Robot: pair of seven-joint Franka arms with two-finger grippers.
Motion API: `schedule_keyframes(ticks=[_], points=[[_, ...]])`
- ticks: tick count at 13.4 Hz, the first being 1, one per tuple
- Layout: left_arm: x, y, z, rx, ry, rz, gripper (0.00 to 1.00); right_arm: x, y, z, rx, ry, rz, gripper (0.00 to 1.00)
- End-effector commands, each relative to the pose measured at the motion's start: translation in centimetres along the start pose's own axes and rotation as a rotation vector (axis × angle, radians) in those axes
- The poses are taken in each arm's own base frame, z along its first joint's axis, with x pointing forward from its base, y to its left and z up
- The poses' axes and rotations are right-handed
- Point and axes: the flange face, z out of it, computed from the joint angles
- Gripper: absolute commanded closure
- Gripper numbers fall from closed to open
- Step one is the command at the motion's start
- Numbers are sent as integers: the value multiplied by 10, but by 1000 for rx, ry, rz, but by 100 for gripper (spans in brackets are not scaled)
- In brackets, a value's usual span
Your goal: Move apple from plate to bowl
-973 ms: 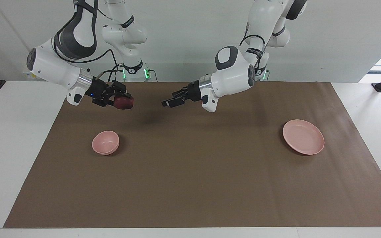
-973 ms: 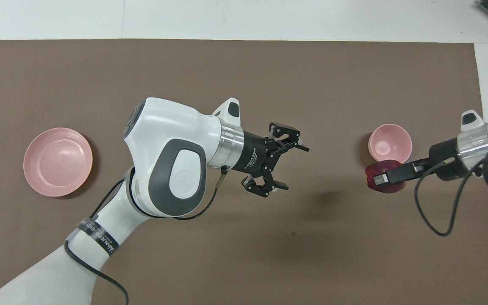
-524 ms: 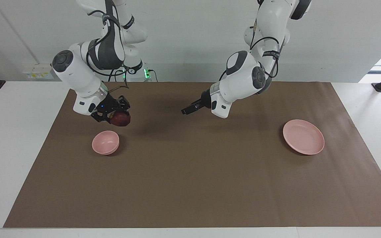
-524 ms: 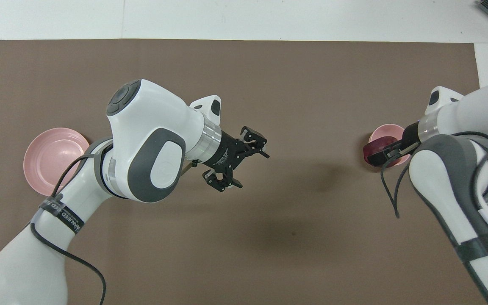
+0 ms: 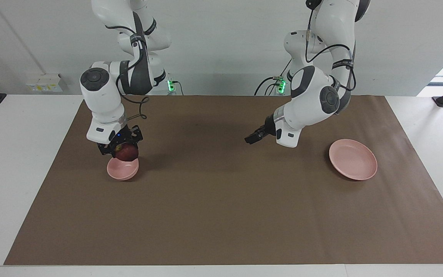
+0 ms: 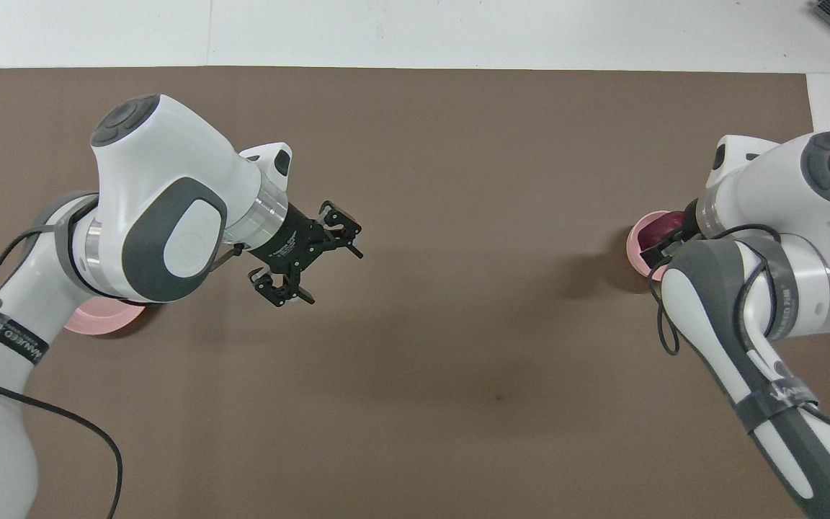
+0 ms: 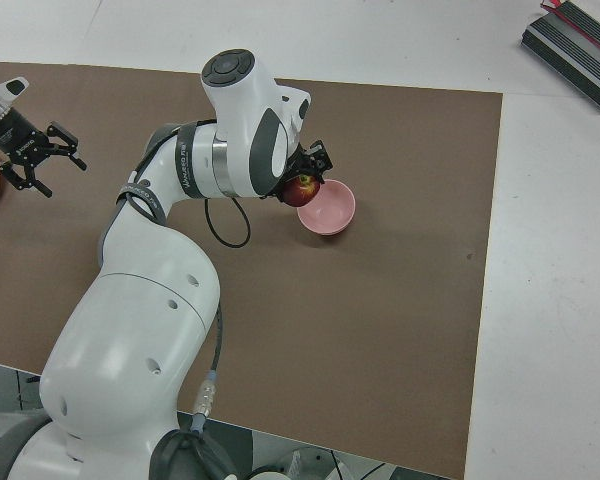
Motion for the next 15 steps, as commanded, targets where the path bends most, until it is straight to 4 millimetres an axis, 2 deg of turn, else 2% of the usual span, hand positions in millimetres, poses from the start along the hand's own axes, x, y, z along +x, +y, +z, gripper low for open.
schedule_keyframes(ticks=[1,4,8,11,15], points=[[13,-19,-27,48,17,17,0,7,2,-8,-64,9,-53,100],[25,-33,-37,102,49,81,0,9,2,-1,-96,-10,-77,100],[46,-73,-66,205,81,194,0,17,-2,7,-159,-20,-132,100],[50,-102,-101,249,120,246,0,22,2,14,-176,11,-141,100],[49,-117,-126,307,207,272,0,16,13,36,-163,-5,-144,100]])
